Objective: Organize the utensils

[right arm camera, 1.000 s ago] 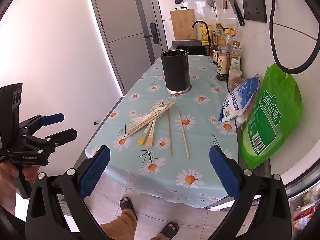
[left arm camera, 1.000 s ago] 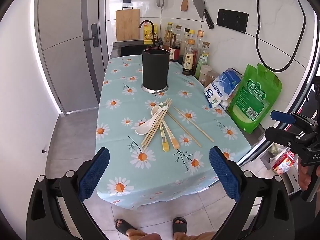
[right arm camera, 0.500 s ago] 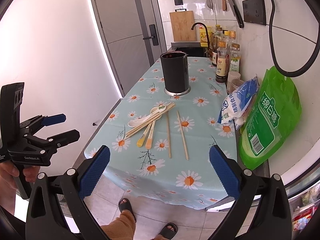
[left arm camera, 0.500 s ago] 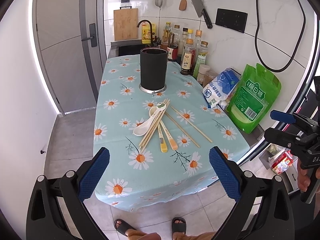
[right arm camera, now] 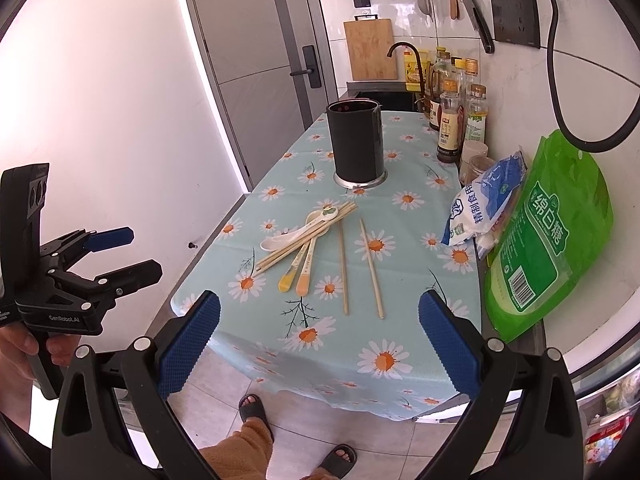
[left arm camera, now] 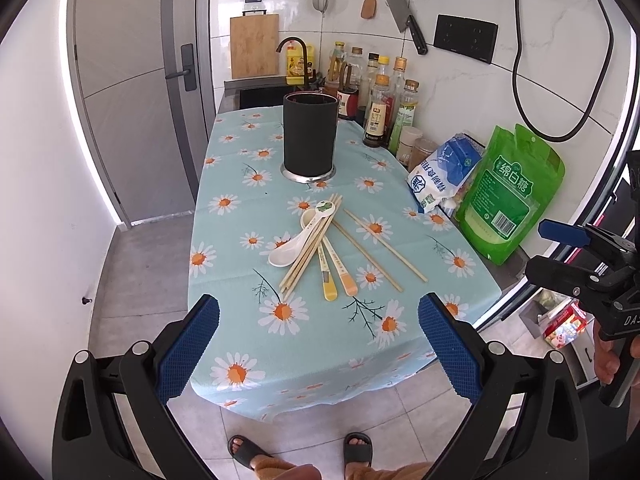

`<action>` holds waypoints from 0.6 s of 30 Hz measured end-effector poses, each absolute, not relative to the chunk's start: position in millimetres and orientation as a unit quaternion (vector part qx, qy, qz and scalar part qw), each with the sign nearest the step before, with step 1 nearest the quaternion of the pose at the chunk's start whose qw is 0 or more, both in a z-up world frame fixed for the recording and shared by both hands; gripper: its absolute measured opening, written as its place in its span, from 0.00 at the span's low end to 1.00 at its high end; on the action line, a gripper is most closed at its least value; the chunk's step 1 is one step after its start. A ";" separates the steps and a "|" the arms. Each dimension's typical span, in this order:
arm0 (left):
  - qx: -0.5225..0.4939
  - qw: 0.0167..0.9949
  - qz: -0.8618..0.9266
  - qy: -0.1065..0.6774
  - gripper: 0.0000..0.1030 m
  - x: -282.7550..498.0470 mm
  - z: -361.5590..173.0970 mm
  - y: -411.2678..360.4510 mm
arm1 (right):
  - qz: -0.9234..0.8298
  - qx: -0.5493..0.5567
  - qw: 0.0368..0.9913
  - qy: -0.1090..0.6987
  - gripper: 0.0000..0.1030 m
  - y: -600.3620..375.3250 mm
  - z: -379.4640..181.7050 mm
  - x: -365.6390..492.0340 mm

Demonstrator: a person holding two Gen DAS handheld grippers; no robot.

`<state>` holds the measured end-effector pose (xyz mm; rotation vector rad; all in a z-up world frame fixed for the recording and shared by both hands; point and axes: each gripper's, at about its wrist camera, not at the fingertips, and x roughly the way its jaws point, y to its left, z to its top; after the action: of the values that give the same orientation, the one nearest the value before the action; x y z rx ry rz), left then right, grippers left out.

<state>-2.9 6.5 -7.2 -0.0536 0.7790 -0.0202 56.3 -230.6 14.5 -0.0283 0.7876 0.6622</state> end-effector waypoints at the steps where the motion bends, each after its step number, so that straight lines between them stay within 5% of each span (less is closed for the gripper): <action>1: -0.027 0.925 -0.010 0.380 0.94 -3.2 -7.3 6.4 | 0.317 -0.014 0.871 0.375 0.96 -230.6 14.6 55.7; 18: -0.025 0.926 -0.009 0.378 0.94 -4.7 -6.4 2.0 | 0.317 -0.010 0.870 0.378 0.96 -230.1 10.2 58.0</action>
<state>-4.7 2.0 -6.4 -0.0509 0.7747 -0.0182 58.0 -230.1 10.2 -0.0218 0.7902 0.6622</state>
